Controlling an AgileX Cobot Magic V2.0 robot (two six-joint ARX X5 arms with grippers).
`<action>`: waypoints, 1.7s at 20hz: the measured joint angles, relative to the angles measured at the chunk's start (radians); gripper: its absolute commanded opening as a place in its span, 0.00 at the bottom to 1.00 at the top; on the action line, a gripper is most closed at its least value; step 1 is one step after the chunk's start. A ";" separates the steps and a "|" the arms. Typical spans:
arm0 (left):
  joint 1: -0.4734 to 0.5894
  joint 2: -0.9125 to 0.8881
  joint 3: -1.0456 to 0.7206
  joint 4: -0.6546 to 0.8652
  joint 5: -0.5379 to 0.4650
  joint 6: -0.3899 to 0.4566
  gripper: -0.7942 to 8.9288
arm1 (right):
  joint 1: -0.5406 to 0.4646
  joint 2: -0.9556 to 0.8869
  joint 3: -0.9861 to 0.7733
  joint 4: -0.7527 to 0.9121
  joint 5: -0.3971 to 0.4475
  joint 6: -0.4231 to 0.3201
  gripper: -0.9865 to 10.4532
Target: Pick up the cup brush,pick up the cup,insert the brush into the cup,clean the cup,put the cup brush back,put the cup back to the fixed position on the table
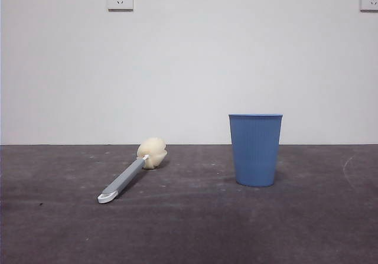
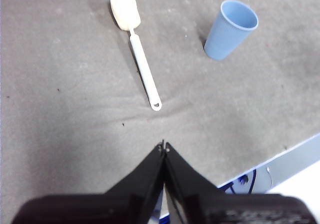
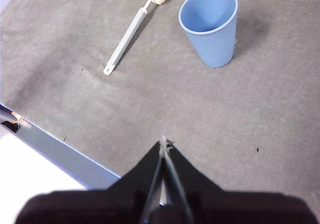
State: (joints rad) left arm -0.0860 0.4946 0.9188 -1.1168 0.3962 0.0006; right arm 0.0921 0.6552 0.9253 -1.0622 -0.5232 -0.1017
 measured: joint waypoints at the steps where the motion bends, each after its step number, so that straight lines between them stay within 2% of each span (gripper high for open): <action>1: 0.000 0.000 0.000 -0.007 0.000 0.004 0.08 | 0.000 0.000 0.000 0.000 0.000 0.000 0.10; 3: 0.000 0.000 0.000 -0.019 0.000 0.008 0.10 | 0.000 0.000 0.000 0.000 0.000 -0.001 0.24; 4: 0.000 0.000 0.000 -0.023 0.000 0.008 0.19 | 0.000 0.000 0.000 0.000 0.000 -0.001 0.33; 5: 0.000 0.000 0.000 -0.025 0.000 0.008 0.36 | 0.000 0.000 0.000 0.000 0.000 0.000 0.40; 6: 0.000 0.000 0.000 -0.026 0.000 0.008 0.57 | 0.000 0.000 0.000 0.001 0.000 0.002 0.46; 7: 0.000 0.000 0.000 -0.024 0.000 0.008 0.69 | 0.000 0.000 0.000 0.006 0.000 0.009 0.51; 14: 0.000 0.005 0.000 0.030 -0.001 0.008 0.70 | 0.000 0.000 0.000 0.016 0.003 0.027 0.53; 18: 0.000 0.077 0.000 0.066 0.000 0.014 0.70 | 0.000 0.010 0.000 0.016 0.003 0.027 0.53; 22: -0.019 0.198 0.000 0.198 0.024 -0.006 0.70 | 0.000 0.036 0.000 0.020 0.003 0.047 0.53; 25: -0.105 0.309 0.000 0.325 0.022 -0.052 0.70 | 0.000 0.060 0.000 0.023 0.003 0.060 0.53; 27: -0.190 0.404 0.000 0.418 -0.023 -0.085 0.70 | 0.000 0.076 0.000 0.023 0.003 0.062 0.53; 31: -0.362 0.603 0.000 0.586 -0.238 -0.142 0.70 | 0.000 0.102 0.000 0.023 0.003 0.064 0.53; 34: -0.420 0.771 0.000 0.656 -0.362 -0.172 0.70 | 0.000 0.105 0.000 0.024 0.003 0.064 0.53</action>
State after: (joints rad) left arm -0.5060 1.2659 0.9188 -0.4606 0.0341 -0.1719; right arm 0.0921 0.7597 0.9257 -1.0386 -0.5205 -0.0376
